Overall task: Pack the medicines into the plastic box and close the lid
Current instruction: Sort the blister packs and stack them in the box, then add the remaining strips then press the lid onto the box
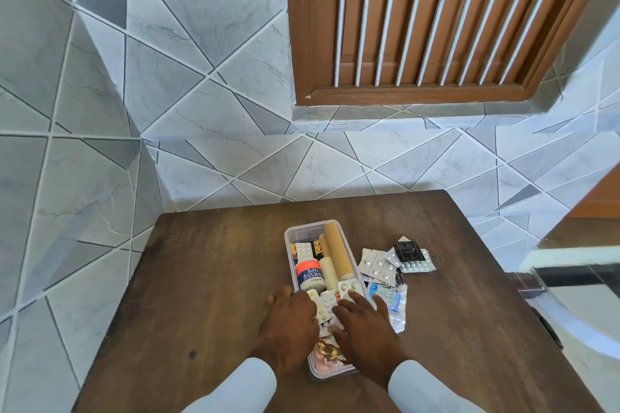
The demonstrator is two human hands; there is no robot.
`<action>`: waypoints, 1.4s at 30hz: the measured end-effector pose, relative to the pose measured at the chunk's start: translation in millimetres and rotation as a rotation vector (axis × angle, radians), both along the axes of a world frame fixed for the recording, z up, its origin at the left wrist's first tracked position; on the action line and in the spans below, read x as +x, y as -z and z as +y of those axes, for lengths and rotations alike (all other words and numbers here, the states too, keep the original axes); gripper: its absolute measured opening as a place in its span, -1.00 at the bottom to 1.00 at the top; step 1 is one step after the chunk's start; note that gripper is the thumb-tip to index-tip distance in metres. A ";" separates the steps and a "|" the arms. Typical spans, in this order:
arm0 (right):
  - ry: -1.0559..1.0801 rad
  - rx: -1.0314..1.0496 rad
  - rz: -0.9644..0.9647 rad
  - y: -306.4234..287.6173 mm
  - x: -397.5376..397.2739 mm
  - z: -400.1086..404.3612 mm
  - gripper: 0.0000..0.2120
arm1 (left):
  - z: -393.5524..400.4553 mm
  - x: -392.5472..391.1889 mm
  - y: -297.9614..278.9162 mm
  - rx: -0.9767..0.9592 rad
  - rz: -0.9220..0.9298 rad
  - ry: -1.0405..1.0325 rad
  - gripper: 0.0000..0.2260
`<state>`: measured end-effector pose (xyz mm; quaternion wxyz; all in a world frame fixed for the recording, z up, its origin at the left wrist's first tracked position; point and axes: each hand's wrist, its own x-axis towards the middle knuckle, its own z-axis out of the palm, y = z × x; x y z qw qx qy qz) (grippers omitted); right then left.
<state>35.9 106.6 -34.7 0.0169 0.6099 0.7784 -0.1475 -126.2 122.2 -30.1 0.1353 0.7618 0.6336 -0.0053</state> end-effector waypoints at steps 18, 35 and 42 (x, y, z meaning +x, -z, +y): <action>0.689 -0.069 0.406 10.3 197.6 76.6 -0.78 | 90.9 152.8 -12.8 -0.231 -0.637 -0.227 -0.71; 0.791 -0.307 0.451 40.4 198.5 171.7 -0.15 | 125.5 223.4 48.6 -0.124 -0.252 -0.529 -0.40; 0.868 -0.290 0.545 42.7 198.8 182.2 -0.21 | 135.0 209.4 41.0 -0.143 -0.414 -0.599 -0.22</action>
